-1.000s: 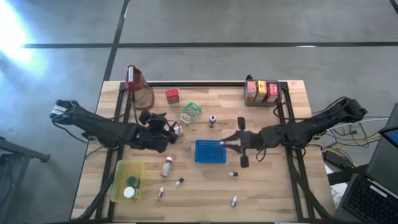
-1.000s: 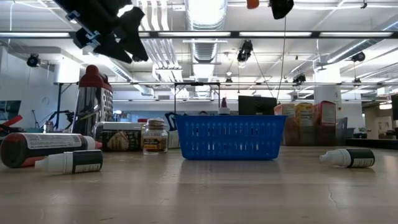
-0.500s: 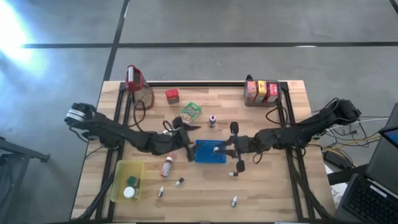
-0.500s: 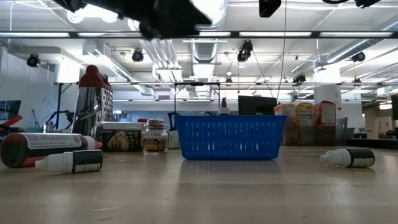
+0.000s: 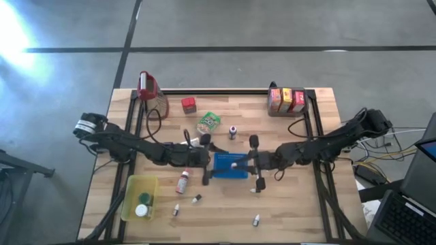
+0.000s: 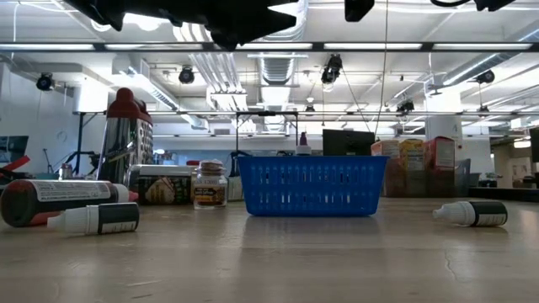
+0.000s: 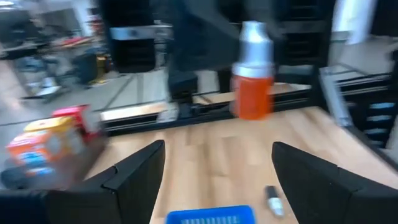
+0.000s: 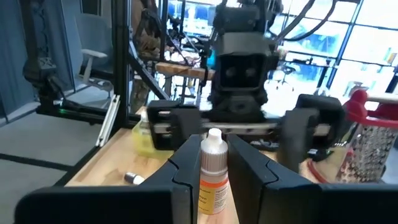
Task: Pick & Place Kitchen Items
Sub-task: Put the small yellow food coloring bottle into the blue bin
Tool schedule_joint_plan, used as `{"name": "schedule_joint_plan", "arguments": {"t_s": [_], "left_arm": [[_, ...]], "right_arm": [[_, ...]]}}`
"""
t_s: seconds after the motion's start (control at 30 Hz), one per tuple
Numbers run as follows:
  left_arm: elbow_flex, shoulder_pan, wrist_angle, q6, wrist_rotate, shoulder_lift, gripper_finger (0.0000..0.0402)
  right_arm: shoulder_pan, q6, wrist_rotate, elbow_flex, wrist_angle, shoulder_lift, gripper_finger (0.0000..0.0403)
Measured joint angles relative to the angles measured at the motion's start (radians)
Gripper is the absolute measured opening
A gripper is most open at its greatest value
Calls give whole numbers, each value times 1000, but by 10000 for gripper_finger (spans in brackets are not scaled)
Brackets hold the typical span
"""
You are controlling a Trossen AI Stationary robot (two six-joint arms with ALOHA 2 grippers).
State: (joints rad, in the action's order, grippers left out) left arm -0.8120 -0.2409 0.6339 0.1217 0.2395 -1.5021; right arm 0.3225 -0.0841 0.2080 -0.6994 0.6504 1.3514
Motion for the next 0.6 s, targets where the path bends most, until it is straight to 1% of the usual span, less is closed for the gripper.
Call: {"name": "schedule_joint_plan", "arguments": {"t_s": [0.1, 0.27, 0.33, 0.43, 0.6], "left_arm": [[-10, 3, -2, -6, -52, 0, 300], [-33, 11, 5, 12, -55, 1, 300], [-36, 13, 7, 13, -55, 1, 300], [-37, 13, 20, 20, -55, 1, 300], [-37, 13, 25, 26, -49, -3, 300]], "right_arm": [[0, -25, 1, 0, 21, -1, 55], [-6, -29, 5, -1, 47, 24, 54], [-9, -29, 22, -8, 44, 38, 54], [-18, -47, 51, -30, 47, 60, 55], [-33, -59, 55, -70, 45, 92, 54]]}}
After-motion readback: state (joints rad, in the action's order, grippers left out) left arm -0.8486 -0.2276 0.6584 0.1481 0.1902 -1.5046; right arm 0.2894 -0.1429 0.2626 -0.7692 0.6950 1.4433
